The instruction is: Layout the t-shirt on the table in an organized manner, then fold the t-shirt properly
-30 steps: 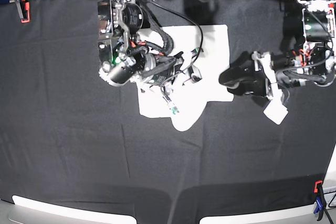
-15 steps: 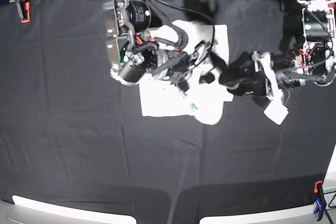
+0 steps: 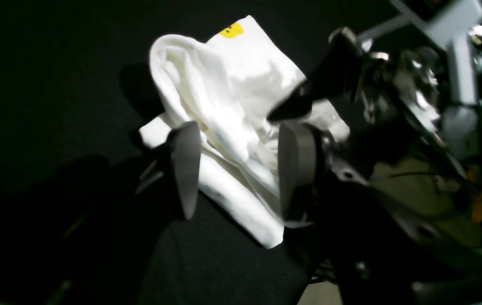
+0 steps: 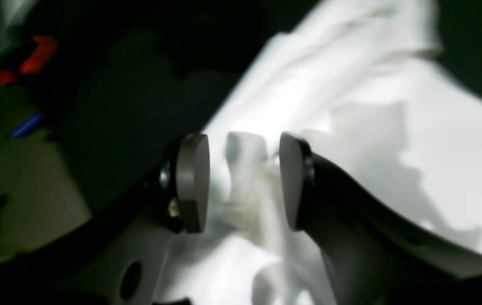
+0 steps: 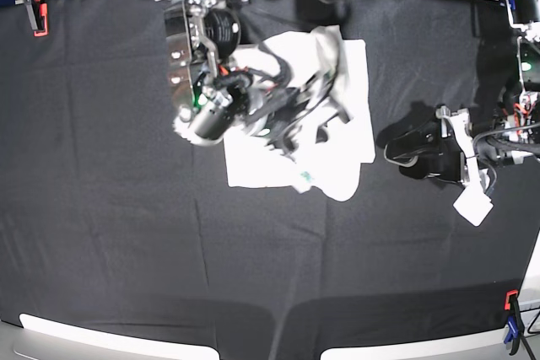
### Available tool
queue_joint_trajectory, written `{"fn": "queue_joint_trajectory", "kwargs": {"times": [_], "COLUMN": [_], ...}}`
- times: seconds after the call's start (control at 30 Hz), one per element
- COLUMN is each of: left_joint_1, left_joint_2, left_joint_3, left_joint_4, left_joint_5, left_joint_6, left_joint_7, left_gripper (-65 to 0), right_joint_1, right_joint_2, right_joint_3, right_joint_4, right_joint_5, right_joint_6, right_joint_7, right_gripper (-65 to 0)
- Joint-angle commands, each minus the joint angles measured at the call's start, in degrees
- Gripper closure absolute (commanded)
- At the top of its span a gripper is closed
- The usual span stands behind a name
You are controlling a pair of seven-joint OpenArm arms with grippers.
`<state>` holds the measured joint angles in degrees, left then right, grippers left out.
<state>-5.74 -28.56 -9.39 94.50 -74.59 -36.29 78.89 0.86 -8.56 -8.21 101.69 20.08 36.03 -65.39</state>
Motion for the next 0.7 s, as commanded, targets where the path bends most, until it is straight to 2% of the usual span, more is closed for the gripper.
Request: {"fn": "queue_joint_trajectory", "kwargs": {"times": [0.0, 0.2, 0.23, 0.37, 0.5, 0.67], "left_joint_1": [-1.09, -1.07, -1.07, -0.81, -0.79, -0.76], "left_joint_2": [-0.83, 0.33, 1.25, 7.43, 14.32, 20.33], "left_joint_3": [-0.33, -0.33, -0.33, -0.33, -0.24, 2.99], "left_joint_4": [0.9, 0.92, 0.92, 0.92, 0.92, 2.75], "left_joint_5": [-2.29, -6.05, -6.99, -7.85, -2.91, 13.05], "left_joint_6": [-0.35, -0.35, -0.35, -0.39, -0.5, -0.57], "left_joint_7": [-0.92, -0.72, -0.39, -0.02, -0.52, -3.61], "left_gripper": [-27.6, -27.6, -27.6, -27.6, -27.6, -26.4], "right_joint_1": [1.18, 0.94, 0.5, -2.47, -6.38, -8.2], "right_joint_2": [-0.44, -0.44, -0.44, 3.61, 7.8, 10.49], "right_joint_3": [1.11, 14.12, 16.7, 26.27, 34.38, 42.84], "right_joint_4": [3.69, 18.75, 20.22, 21.77, 21.77, 21.77], "right_joint_5": [0.85, -0.28, -0.07, 0.04, 1.79, 6.23], "right_joint_6": [0.59, -0.98, -0.98, -0.98, -0.96, -0.92], "right_joint_7": [2.67, 1.53, 1.46, 1.42, 1.4, 0.61], "right_gripper": [-26.3, -26.3, -26.3, -26.3, -26.3, -26.3]}}
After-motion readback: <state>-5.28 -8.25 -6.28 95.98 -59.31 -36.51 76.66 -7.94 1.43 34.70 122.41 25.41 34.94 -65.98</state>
